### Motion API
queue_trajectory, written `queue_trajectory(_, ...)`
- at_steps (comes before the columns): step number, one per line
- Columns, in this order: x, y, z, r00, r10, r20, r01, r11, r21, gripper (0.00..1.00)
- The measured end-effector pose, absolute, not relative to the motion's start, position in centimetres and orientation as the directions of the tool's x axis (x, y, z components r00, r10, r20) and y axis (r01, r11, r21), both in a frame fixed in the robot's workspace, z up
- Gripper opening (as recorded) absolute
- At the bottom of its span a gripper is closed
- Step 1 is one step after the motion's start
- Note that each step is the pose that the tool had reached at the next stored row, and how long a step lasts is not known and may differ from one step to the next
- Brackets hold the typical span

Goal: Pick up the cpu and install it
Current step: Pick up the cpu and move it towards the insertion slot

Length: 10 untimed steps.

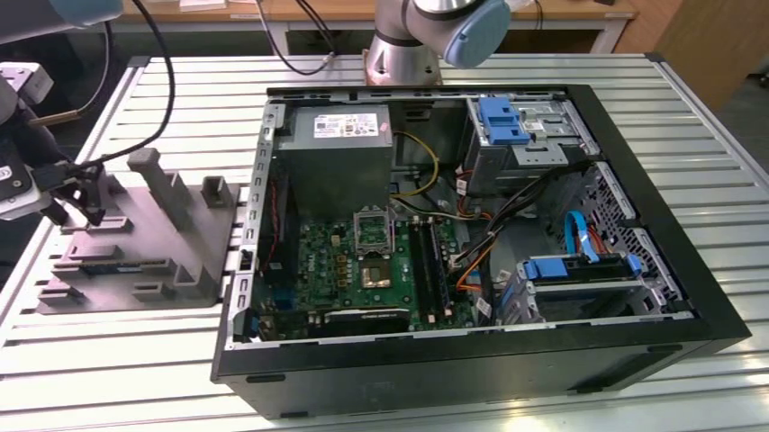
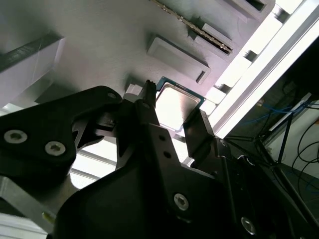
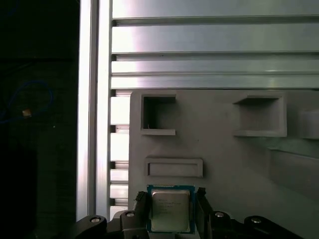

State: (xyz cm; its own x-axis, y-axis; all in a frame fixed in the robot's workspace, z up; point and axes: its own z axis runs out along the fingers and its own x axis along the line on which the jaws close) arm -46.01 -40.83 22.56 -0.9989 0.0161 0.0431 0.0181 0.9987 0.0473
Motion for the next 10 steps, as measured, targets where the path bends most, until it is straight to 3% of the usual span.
queue_trajectory(10,-46.01,-40.83,23.53,-0.999,0.016,0.043,0.018,0.999,0.047,0.47)
